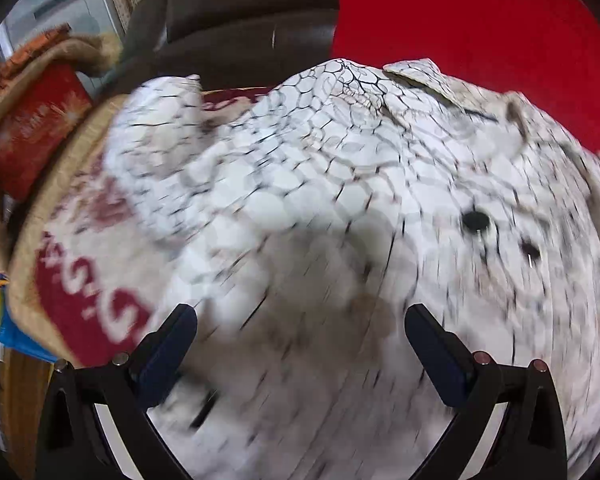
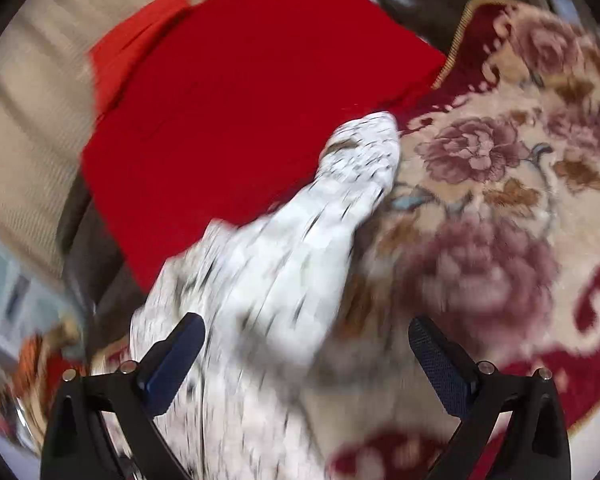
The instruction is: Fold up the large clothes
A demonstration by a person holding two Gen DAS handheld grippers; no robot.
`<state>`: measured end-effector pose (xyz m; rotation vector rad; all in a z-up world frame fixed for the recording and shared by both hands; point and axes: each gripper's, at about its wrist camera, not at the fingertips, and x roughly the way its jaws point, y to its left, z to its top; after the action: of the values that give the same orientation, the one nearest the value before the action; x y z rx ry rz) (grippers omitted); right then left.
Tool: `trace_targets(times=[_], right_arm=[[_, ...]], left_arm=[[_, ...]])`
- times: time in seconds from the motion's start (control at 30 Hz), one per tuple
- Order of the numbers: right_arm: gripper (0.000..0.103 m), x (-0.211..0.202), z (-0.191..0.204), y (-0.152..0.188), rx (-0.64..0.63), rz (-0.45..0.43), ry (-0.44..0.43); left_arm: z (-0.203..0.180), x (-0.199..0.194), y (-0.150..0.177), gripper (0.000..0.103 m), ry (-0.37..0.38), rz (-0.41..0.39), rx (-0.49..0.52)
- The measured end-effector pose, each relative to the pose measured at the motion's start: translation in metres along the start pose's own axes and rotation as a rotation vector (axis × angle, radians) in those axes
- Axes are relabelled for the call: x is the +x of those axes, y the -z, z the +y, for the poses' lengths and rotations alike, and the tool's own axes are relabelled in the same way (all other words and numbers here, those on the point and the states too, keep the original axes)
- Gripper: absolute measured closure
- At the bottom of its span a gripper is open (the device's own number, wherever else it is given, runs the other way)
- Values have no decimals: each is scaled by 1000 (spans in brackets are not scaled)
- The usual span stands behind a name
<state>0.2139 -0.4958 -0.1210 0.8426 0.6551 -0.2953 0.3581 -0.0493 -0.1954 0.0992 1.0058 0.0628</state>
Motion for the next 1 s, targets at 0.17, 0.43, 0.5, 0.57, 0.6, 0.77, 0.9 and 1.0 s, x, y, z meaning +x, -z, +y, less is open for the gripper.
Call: trace_targets(times=[0.17, 0.43, 0.5, 0.57, 0.6, 0.77, 0.9, 1.0], right_arm=[[0, 66, -26, -48, 178, 56, -48], [3, 125, -64, -75, 453, 31, -200], [36, 125, -61, -79, 424, 8, -282], [66, 125, -56, -79, 402, 26, -298], [72, 123, -51, -78, 383, 26, -302], [80, 89, 21, -73, 84, -40, -258], [80, 64, 100, -39, -160, -45, -339], [80, 61, 158, 4, -359, 28, -388]], left_arm=[[-8, 16, -4, 0, 41, -3, -10], [-9, 8, -7, 0, 61, -38, 8], [-7, 8, -8, 0, 56, -51, 8], [-4, 6, -11, 0, 58, -65, -1], [-2, 4, -12, 0, 62, -72, -11], [5, -6, -15, 0, 54, -123, -28], [21, -21, -16, 0, 48, -168, -55], [43, -33, -16, 0, 32, -205, -103]])
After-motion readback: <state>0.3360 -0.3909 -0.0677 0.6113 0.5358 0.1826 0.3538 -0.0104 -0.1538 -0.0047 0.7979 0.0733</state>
